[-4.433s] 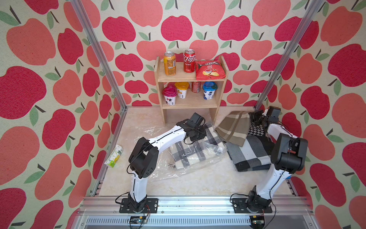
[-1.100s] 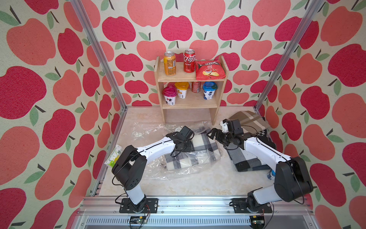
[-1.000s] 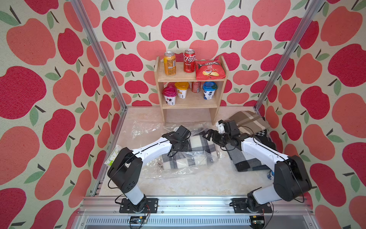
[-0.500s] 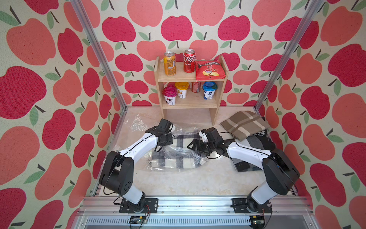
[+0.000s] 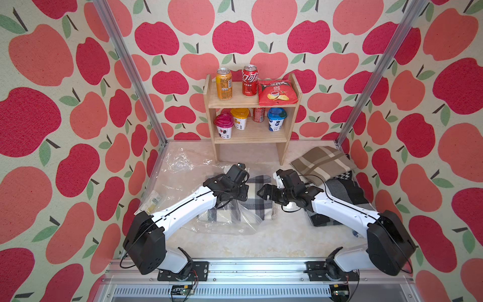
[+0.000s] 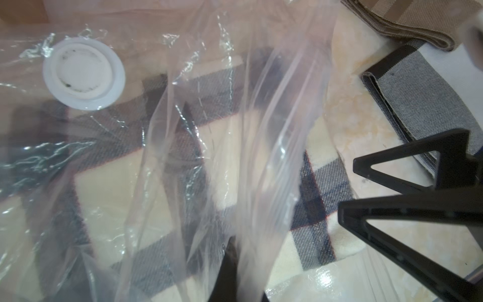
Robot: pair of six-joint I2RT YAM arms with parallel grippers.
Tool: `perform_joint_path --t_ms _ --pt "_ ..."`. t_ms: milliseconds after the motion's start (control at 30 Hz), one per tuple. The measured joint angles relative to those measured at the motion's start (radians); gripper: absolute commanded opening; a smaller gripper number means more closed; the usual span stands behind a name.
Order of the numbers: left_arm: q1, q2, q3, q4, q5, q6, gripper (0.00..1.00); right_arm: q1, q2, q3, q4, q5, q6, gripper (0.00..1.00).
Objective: Take the scarf out of the vacuum bag
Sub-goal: Take out the scarf from the vacuum bag.
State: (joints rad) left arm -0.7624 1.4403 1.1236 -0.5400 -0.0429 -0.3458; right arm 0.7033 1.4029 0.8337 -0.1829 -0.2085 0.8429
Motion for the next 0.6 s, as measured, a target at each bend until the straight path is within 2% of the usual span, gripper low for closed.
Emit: perform_joint_path --t_ms 200,600 --pt "-0.06 0.0 -0.001 0.01 -0.003 -0.014 0.0 -0.037 -0.016 -0.104 0.002 0.001 -0.001 0.93" --pt "-0.069 -0.019 -0.08 0.104 0.01 -0.064 0.0 -0.038 0.045 -0.154 0.156 -0.051 0.002 0.9"
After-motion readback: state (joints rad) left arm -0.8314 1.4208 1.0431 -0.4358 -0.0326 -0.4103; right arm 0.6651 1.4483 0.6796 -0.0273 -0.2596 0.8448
